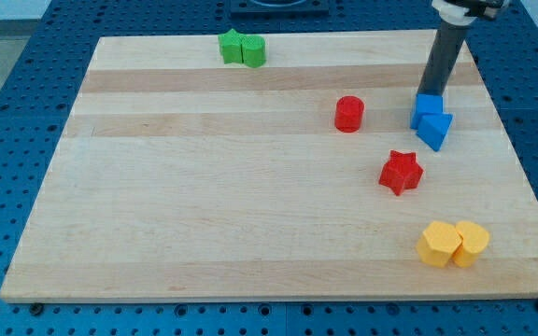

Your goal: Place red circle vertically below the green star

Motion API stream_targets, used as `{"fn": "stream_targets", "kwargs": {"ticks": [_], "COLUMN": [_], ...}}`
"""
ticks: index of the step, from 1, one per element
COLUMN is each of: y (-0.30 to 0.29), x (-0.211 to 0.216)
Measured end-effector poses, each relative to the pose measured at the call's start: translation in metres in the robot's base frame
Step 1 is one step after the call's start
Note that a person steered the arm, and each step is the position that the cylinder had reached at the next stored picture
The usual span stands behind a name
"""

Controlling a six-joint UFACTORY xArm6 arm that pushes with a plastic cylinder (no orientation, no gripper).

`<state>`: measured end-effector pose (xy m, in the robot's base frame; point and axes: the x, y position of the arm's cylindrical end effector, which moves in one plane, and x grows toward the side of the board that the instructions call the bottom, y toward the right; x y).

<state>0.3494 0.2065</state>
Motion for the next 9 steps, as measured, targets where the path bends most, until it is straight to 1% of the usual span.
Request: {"fn": "stream_targets", "kwargs": {"ticks": [3,5,7,8,9], "y": [-0.006,-0.061,-0.112,-0.129,-0.115], "x": [0.000,0.001,0.037,0.044,0.056]}}
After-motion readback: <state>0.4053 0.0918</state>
